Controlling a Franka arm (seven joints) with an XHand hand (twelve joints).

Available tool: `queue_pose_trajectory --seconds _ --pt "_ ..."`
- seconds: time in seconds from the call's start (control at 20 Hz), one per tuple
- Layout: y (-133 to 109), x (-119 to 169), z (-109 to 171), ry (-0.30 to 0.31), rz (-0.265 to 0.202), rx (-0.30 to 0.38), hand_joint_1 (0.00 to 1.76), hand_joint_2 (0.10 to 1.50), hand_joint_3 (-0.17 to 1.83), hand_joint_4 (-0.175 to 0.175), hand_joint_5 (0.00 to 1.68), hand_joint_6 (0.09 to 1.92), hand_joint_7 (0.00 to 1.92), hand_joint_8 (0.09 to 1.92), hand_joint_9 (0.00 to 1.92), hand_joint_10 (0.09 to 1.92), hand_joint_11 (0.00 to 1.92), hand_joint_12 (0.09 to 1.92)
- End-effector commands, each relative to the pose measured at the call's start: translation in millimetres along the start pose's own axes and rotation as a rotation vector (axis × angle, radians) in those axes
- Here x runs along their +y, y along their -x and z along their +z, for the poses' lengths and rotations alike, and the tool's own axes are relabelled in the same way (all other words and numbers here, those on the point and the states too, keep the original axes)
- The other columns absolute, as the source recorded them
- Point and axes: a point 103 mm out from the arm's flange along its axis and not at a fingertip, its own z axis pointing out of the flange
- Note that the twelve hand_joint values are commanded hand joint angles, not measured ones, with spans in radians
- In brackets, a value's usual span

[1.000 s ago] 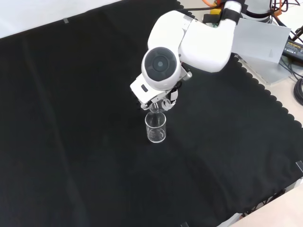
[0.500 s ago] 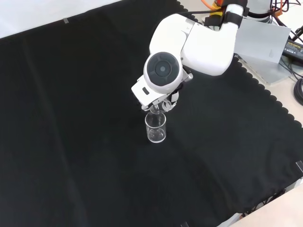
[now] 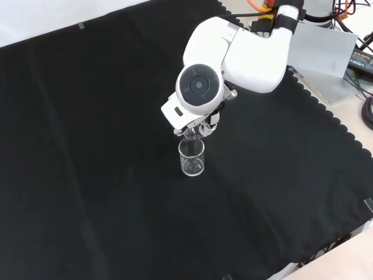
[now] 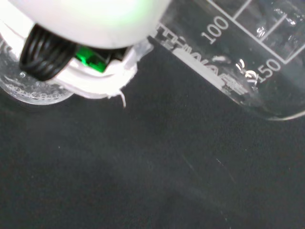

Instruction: Pour the water from the handheld beaker into the one on the table.

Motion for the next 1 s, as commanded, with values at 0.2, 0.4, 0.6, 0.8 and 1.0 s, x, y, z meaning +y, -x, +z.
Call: queue_pose_trajectory --seconds 0.2,0.4,0.6,0.8,1.0 --pt "-3.5 -1.9 -3.2 0.006 -0.002 0.007 1.19 0.61 0.74 -0.092 1.29 0.67 1.65 0.50 1.54 0.63 1.38 0.77" --pt "-7.5 -4.6 -6.3 0.009 0.001 -0.006 1.19 0.61 0.74 -0.093 1.29 0.68 1.65 0.50 1.54 0.63 1.38 0.77" --pt "-5.1 -3.9 -6.0 0.013 -0.004 0.009 1.19 0.61 0.74 -0.093 1.29 0.68 1.65 0.51 1.54 0.63 1.37 0.77" --pt "-4.5 -5.4 -8.2 0.020 -0.010 0.028 1.19 0.61 0.74 -0.094 1.29 0.68 1.64 0.51 1.54 0.63 1.37 0.77" --pt "-0.8 -7.8 -11.5 0.035 -0.017 0.072 1.19 0.61 0.74 -0.094 1.29 0.68 1.64 0.51 1.54 0.64 1.37 0.77"
